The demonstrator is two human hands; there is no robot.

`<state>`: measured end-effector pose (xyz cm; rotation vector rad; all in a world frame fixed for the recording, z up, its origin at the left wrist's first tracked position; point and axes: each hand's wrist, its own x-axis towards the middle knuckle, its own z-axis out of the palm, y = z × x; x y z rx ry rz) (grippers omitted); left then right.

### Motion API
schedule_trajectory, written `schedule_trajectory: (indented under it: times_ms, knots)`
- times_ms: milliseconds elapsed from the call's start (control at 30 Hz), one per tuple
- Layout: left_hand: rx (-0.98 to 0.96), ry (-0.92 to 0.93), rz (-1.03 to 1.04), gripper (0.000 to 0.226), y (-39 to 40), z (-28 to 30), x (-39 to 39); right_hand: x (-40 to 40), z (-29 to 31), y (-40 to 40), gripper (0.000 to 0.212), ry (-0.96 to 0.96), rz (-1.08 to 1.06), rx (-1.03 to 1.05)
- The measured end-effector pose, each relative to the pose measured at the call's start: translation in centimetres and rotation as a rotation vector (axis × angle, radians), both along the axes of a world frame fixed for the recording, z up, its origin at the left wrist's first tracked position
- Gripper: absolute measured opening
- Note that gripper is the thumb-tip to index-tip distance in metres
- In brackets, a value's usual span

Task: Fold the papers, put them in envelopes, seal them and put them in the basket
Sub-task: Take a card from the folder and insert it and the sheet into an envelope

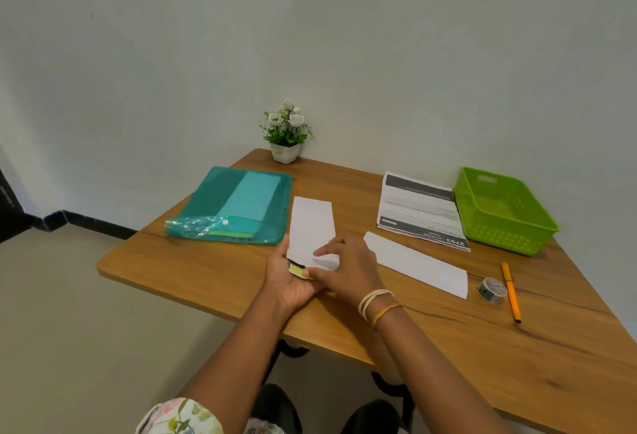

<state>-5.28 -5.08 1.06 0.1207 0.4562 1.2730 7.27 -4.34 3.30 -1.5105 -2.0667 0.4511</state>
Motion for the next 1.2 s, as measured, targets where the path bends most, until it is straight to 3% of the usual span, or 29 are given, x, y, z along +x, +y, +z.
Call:
schedule_trajectory:
  times_ms: [233, 367, 567, 833, 1067, 1200]
  knots:
    - [0.009, -0.003, 0.014, 0.052, 0.1, -0.4, -0.1, -0.6, 0.7, -0.2, 0.028, -0.039, 0.123, -0.018]
    - [0.042, -0.002, 0.012, 0.049, -0.1, 0.0, 0.2, -0.6, 0.7, -0.9, 0.025, -0.106, 0.112, 0.217]
    - [0.051, -0.015, 0.053, 0.069, 0.0, 0.0, -0.1, -1.4, -0.2, -1.8, 0.016, -0.081, 0.071, 0.477]
    - [0.0, 0.01, 0.08, 0.053, -0.3, 0.3, 0.2, -1.6, 0.3, -2.4, 0.025, -0.108, 0.06, 0.305]
    - [0.022, 0.037, 0.08, 0.04, -0.9, 0.5, 0.5, -1.5, 0.7, -2.6, 0.005, -0.124, 0.032, 0.525]
    - [0.024, 0.046, 0.065, 0.041, -1.1, 0.7, 0.5, -1.4, 0.9, -2.7, 0.023, -0.146, 0.014, 0.419]
